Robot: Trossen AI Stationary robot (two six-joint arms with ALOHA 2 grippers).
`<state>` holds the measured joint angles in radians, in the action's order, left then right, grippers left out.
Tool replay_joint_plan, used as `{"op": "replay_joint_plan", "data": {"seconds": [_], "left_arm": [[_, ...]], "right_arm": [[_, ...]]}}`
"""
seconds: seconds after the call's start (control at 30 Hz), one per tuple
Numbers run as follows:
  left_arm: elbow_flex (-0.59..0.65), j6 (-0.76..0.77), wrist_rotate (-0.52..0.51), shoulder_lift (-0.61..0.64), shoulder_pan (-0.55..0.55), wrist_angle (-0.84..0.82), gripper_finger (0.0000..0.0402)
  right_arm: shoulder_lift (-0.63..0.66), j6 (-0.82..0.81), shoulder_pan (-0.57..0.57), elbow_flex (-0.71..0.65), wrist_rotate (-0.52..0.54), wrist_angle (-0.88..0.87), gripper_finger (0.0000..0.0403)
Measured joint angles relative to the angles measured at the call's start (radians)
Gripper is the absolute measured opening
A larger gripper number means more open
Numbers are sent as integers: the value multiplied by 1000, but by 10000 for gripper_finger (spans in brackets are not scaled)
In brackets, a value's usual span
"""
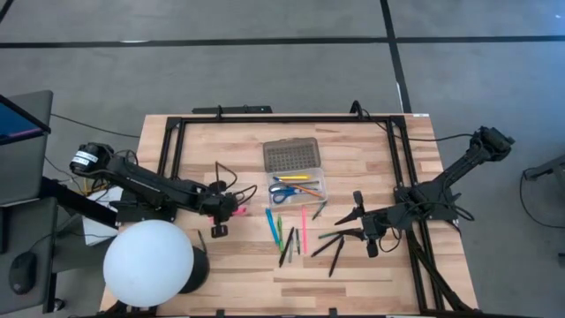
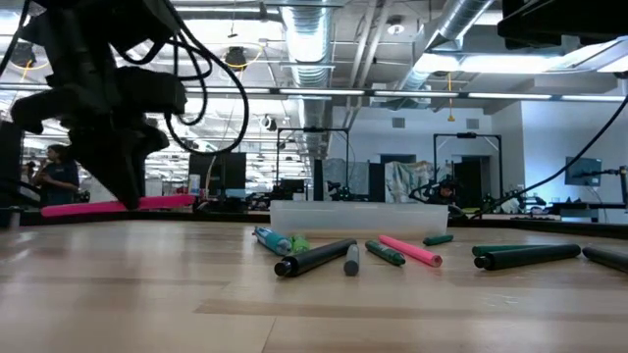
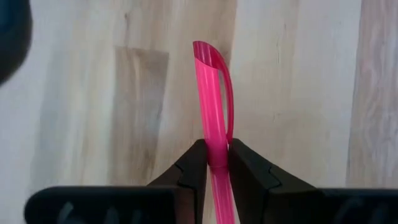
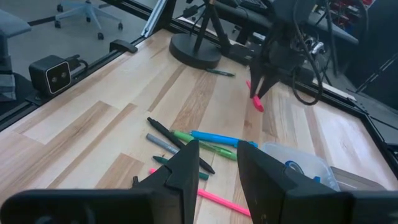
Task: Pick & place school supplies into a supply box
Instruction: Put the pink pen into the supply box
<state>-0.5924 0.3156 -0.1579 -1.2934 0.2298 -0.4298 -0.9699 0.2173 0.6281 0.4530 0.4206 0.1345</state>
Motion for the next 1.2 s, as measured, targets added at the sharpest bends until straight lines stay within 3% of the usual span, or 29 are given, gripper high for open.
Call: {"op": "replay_joint_plan", "data": {"seconds": [0.2, 0.43, 0.8, 1.0, 1.2], "left_arm": [[-38, -114, -140, 1, -1, 105, 52], [-41, -327, -231, -1, -57, 413, 52], [-43, -408, -83, -34, -231, 820, 52], [-44, -407, -29, -186, -275, 1000, 52], [-94, -402, -28, -328, -302, 1024, 52]], "right_arm": [[0, 0, -3, 0, 0, 1, 102], [0, 0, -3, 0, 0, 1, 102], [0, 1, -3, 0, 0, 0, 102], [0, 1, -3, 0, 0, -6, 102], [0, 0, -3, 0, 0, -11, 102]]}}
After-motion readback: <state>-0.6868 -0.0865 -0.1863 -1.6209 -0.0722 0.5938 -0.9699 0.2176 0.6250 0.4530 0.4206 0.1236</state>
